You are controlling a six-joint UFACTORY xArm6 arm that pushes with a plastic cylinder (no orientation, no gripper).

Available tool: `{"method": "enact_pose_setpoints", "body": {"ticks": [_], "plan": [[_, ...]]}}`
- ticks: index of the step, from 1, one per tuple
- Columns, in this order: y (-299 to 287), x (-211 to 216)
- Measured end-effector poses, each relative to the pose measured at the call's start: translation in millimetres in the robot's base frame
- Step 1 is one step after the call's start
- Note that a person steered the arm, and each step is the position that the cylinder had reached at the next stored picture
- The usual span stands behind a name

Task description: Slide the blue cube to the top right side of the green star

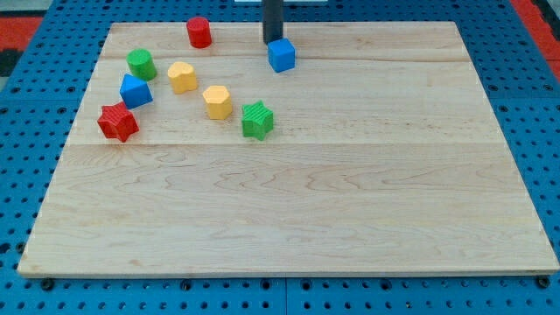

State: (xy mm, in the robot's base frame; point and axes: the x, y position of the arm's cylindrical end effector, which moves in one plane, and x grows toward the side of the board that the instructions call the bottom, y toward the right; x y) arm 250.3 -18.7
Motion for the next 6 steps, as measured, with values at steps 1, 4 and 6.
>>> {"method": "enact_pose_setpoints", "body": {"ticks": [1, 4, 6], "plan": [[0, 46], [47, 53], [126, 54]]}}
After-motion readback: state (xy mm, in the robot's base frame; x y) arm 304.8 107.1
